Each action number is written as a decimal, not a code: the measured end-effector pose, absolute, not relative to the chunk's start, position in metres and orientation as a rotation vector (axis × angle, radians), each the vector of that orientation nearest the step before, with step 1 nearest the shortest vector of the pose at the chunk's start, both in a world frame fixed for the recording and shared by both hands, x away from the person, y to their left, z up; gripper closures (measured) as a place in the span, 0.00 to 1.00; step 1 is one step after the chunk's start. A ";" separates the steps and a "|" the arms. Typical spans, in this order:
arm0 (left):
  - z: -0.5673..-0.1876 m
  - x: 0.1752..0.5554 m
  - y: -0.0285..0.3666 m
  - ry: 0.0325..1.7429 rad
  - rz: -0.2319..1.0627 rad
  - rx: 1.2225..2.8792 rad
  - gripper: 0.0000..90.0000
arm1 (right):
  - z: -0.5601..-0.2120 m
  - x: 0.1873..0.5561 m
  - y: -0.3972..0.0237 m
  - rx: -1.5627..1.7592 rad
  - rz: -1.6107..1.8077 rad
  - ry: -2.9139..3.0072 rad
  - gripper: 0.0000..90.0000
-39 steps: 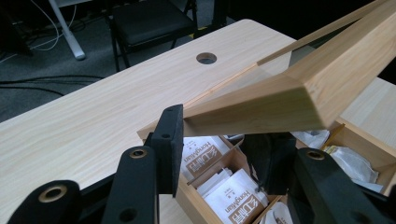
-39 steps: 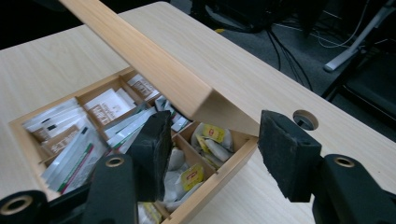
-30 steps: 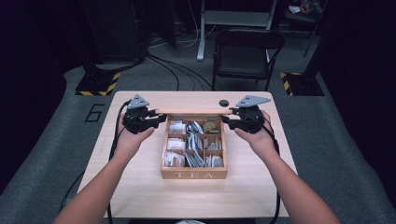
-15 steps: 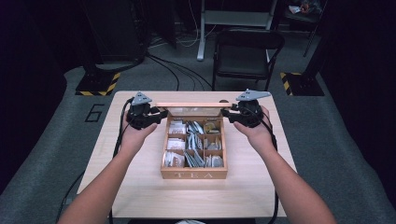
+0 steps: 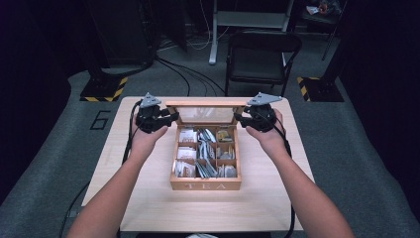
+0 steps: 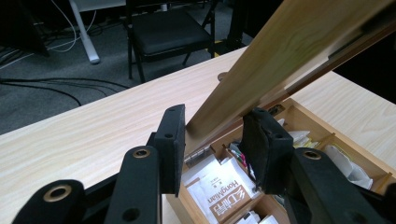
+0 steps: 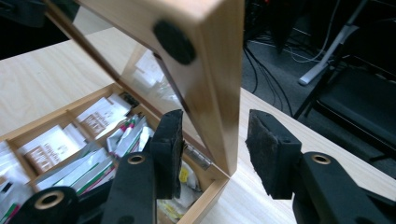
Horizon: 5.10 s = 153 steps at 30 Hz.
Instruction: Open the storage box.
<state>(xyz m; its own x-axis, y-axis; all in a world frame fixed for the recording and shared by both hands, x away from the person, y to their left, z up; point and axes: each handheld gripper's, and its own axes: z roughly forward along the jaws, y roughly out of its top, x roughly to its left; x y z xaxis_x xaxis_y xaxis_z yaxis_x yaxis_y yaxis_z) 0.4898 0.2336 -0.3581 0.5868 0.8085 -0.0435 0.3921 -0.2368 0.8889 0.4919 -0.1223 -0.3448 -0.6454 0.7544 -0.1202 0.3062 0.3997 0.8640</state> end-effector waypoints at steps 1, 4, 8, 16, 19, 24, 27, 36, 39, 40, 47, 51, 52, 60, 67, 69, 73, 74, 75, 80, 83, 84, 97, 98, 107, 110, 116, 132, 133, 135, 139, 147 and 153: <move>-0.358 0.490 0.234 0.972 0.542 1.844 0.67 | -0.346 0.493 -0.122 0.910 1.182 2.157 0.62; -0.358 0.491 0.234 0.969 0.536 1.846 0.67 | -0.349 0.498 -0.120 0.943 1.204 2.163 0.62; -0.359 0.493 0.235 0.971 0.532 1.832 0.67 | -0.352 0.501 -0.120 0.951 1.202 2.154 0.62; -0.356 0.496 0.234 0.982 0.535 1.841 0.67 | -0.356 0.506 -0.121 0.962 1.203 2.135 0.63; -0.356 0.498 0.234 0.984 0.537 1.832 0.68 | -0.357 0.507 -0.121 0.959 1.213 2.131 0.67; -0.357 0.500 0.235 0.978 0.536 1.820 0.67 | -0.357 0.507 -0.119 0.956 1.216 2.120 0.70; -0.358 0.503 0.236 0.986 0.515 1.807 0.67 | -0.357 0.510 -0.120 0.972 1.238 2.111 0.69; -0.363 0.510 0.233 0.995 0.538 1.827 0.67 | -0.356 0.514 -0.119 0.979 1.235 2.109 0.70; -0.363 0.513 0.233 1.008 0.533 1.821 0.68 | -0.356 0.516 -0.119 0.978 1.232 2.105 0.70; -0.363 0.514 0.232 1.008 0.538 1.821 0.68 | -0.356 0.517 -0.119 0.981 1.238 2.100 0.70; -0.362 0.516 0.231 1.014 0.552 1.816 0.69 | -0.362 0.521 -0.122 1.017 1.247 2.094 0.64; -0.363 0.518 0.232 1.016 0.547 1.805 0.69 | -0.365 0.525 -0.124 1.000 1.256 2.103 0.66; -0.363 0.519 0.232 1.016 0.545 1.803 0.69 | -0.367 0.526 -0.122 1.009 1.247 2.101 0.66; -0.361 0.523 0.232 1.026 0.535 1.809 0.69 | -0.377 0.532 -0.113 1.028 1.220 2.094 0.67; -0.360 0.526 0.231 1.033 0.536 1.810 0.69 | -0.382 0.539 -0.115 1.045 1.247 2.100 0.67; -0.360 0.526 0.231 1.036 0.530 1.808 0.69 | -0.382 0.540 -0.115 1.053 1.261 2.101 0.67; -0.360 0.527 0.230 1.047 0.527 1.797 0.69 | -0.382 0.540 -0.115 1.022 1.234 2.110 0.69; -0.360 0.528 0.231 1.048 0.523 1.796 0.69 | -0.382 0.540 -0.115 1.023 1.233 2.109 0.69; -0.360 0.529 0.231 1.047 0.521 1.799 0.69 | -0.382 0.541 -0.115 1.016 1.228 2.112 0.69; -0.362 0.531 0.230 1.072 0.508 1.822 0.68 | -0.380 0.542 -0.115 1.020 1.216 2.126 0.70; -0.370 0.533 0.228 1.090 0.507 1.848 0.68 | -0.380 0.543 -0.115 1.030 1.220 2.124 0.70; -0.372 0.535 0.228 1.097 0.501 1.848 0.69 | -0.380 0.544 -0.115 1.036 1.219 2.121 0.70; -0.380 0.543 0.228 1.113 0.496 1.822 0.70 | -0.386 0.551 -0.115 1.072 1.246 2.097 0.70; -0.380 0.543 0.229 1.121 0.489 1.832 0.70 | -0.386 0.552 -0.115 1.068 1.245 2.101 0.71; -0.386 0.533 0.242 1.154 0.468 1.827 0.67 | -0.385 0.561 -0.116 1.104 1.252 2.106 0.73; -0.388 0.531 0.247 1.177 0.402 1.823 0.67 | -0.383 0.563 -0.115 1.125 1.236 2.120 0.72; -0.390 0.524 0.249 1.176 0.392 1.825 0.63 | -0.381 0.566 -0.114 1.140 1.221 2.129 0.72; -0.391 0.498 0.240 1.103 0.380 1.876 0.59 | -0.382 0.582 -0.114 1.212 1.214 2.137 0.72; -0.390 0.497 0.240 1.095 0.384 1.884 0.60 | -0.382 0.583 -0.114 1.215 1.216 2.135 0.72; -0.390 0.492 0.241 1.079 0.395 1.891 0.59 | -0.383 0.585 -0.114 1.224 1.226 2.129 0.72; -0.389 0.487 0.243 1.075 0.393 1.905 0.59 | -0.385 0.588 -0.113 1.259 1.236 2.114 0.72; -0.386 0.484 0.246 1.070 0.388 1.918 0.58 | -0.382 0.592 -0.111 1.304 1.201 2.129 0.72; -0.387 0.482 0.242 1.064 0.382 1.937 0.58 | -0.385 0.597 -0.109 1.316 1.195 2.113 0.71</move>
<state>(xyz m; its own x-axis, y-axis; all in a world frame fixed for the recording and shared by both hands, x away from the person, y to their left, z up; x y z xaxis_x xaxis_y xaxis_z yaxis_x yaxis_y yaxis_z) 0.4821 0.2422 -0.3871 0.5880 0.7980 -0.1323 0.5314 -0.2577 0.8070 0.5968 -0.1094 -0.3846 -0.4908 0.8638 0.1136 0.5425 0.2010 0.8157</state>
